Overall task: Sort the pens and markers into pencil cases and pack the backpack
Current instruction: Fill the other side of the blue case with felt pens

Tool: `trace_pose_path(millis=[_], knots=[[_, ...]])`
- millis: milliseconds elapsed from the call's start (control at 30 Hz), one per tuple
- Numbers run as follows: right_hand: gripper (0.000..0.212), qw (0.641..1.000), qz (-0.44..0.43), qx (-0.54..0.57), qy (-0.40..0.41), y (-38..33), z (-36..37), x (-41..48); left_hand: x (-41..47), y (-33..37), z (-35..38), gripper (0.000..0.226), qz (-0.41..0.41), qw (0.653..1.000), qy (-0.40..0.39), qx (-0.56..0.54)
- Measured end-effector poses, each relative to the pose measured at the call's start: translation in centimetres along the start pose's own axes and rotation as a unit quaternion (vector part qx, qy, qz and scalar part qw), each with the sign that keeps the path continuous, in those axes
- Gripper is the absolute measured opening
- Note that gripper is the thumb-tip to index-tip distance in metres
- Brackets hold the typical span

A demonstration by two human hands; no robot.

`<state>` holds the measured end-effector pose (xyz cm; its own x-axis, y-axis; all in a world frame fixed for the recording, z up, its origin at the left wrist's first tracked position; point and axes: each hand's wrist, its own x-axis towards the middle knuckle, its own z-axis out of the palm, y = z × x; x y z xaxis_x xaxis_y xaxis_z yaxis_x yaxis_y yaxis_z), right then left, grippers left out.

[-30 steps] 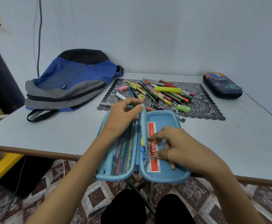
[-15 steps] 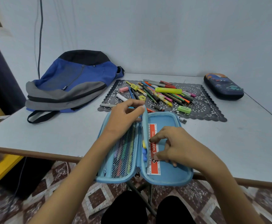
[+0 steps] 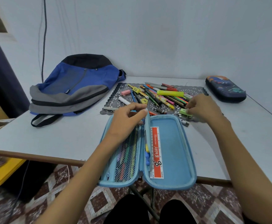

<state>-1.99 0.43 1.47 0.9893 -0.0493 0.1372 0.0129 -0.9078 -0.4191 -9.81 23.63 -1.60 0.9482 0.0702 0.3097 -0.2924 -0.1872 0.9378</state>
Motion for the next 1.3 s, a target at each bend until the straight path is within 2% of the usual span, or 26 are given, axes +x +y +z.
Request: trace_pose_path(millis=[133,233,400,467,533,600,700,767,833,1133,1300], knots=[[0.01,1.0,-0.012,0.011,-0.009,0.6,0.7,0.7,0.0,0.0,0.0,0.02,-0.001,1.0,-0.001,-0.004],[0.016,1.0,-0.018,0.011,0.02,0.8,1.2,0.9,0.1,0.0,0.0,0.019,-0.001,1.0,0.0,-0.01],[0.021,1.0,-0.016,0.014,0.013,0.9,1.5,1.4,0.0,-0.1,0.0,0.019,-0.003,1.0,0.0,-0.013],[0.018,0.996,-0.033,0.073,0.033,0.7,1.2,1.0,0.0,-0.2,0.0,0.017,-0.001,1.0,-0.003,-0.015],[0.014,0.976,-0.073,0.203,0.033,-0.3,0.2,-0.2,0.1,-0.1,0.0,0.017,0.001,1.0,-0.004,-0.014],[0.016,0.952,-0.142,0.269,-0.035,-2.1,-0.9,-1.9,0.1,-0.1,-0.1,0.017,-0.001,1.0,-0.002,-0.015],[0.019,0.949,-0.234,0.165,-0.133,-4.2,-1.1,-3.4,0.1,-0.1,0.0,0.017,-0.002,1.0,-0.002,-0.015],[0.02,0.955,-0.254,0.073,-0.136,-5.0,-0.2,-3.4,0.0,-0.1,0.0,0.016,0.003,1.0,-0.002,-0.013],[0.017,0.957,-0.254,0.031,-0.135,-5.4,0.7,-3.4,0.0,0.0,0.0,0.014,0.008,1.0,-0.002,-0.009],[0.017,0.963,-0.246,-0.016,-0.109,-5.4,2.7,-2.8,0.1,-0.2,-0.1,0.014,0.011,1.0,-0.006,-0.007],[0.014,0.958,-0.264,-0.046,-0.101,-5.4,3.0,-2.4,0.1,-0.2,0.0,0.026,0.007,1.0,-0.007,-0.012]])
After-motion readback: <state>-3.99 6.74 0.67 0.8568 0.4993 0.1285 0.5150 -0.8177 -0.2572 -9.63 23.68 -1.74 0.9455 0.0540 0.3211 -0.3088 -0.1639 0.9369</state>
